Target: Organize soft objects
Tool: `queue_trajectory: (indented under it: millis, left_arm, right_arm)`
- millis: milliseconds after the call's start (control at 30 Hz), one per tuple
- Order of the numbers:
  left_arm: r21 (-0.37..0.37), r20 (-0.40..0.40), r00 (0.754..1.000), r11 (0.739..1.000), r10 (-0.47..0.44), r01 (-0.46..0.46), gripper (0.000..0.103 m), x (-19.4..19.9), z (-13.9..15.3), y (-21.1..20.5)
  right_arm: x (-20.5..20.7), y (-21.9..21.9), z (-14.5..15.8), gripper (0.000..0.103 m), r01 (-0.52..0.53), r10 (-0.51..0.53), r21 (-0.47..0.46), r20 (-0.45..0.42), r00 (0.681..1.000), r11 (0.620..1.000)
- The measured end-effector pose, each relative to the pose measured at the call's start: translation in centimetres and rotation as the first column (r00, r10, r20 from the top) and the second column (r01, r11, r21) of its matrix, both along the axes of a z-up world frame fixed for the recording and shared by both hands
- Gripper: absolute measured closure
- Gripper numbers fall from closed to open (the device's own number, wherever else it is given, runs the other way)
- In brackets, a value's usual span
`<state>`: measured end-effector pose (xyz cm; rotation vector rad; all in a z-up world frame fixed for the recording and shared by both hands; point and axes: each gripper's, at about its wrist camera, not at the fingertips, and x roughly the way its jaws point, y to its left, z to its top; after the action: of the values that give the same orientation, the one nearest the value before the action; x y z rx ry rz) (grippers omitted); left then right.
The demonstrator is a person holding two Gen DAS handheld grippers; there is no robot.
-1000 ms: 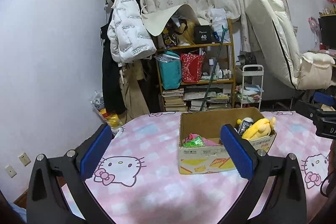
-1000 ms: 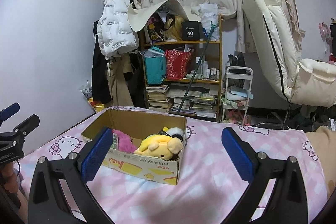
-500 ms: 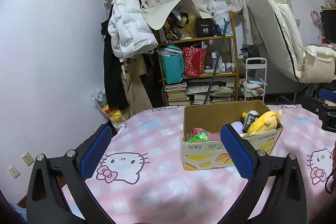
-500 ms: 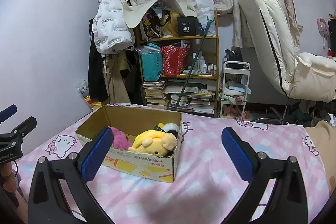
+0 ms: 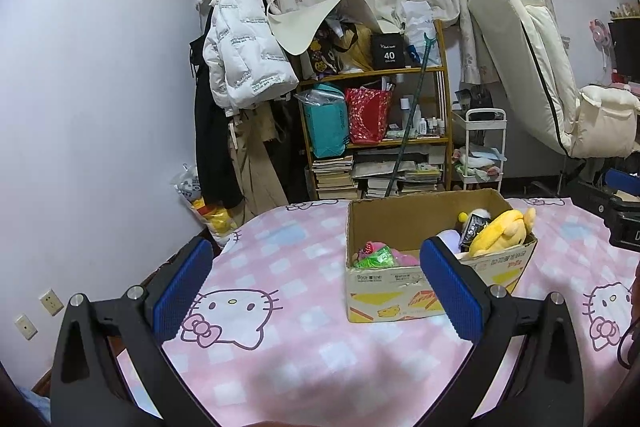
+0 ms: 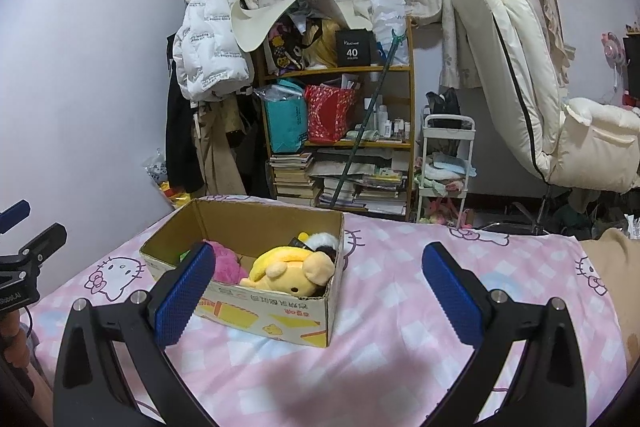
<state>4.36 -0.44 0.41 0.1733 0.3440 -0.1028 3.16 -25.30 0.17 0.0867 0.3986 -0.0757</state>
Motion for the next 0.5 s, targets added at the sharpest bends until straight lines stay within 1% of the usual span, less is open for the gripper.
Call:
queue_trajectory:
  millis: [200, 500]
  left_arm:
    - [0.012, -0.019, 1.000, 1.000, -0.006, 0.006, 0.001, 0.17, -0.34, -0.42]
    - [0.015, -0.024, 1.000, 1.000, -0.011, 0.012, 0.001, 0.05, -0.40, -0.61]
  right_arm:
    - [0.04, 0.30, 0.00, 0.000, 0.000, 0.000, -0.001, -0.001, 1.000, 1.000]
    - [0.01, 0.44, -0.06, 0.000, 0.000, 0.000, 0.000, -0.003, 1.000, 1.000]
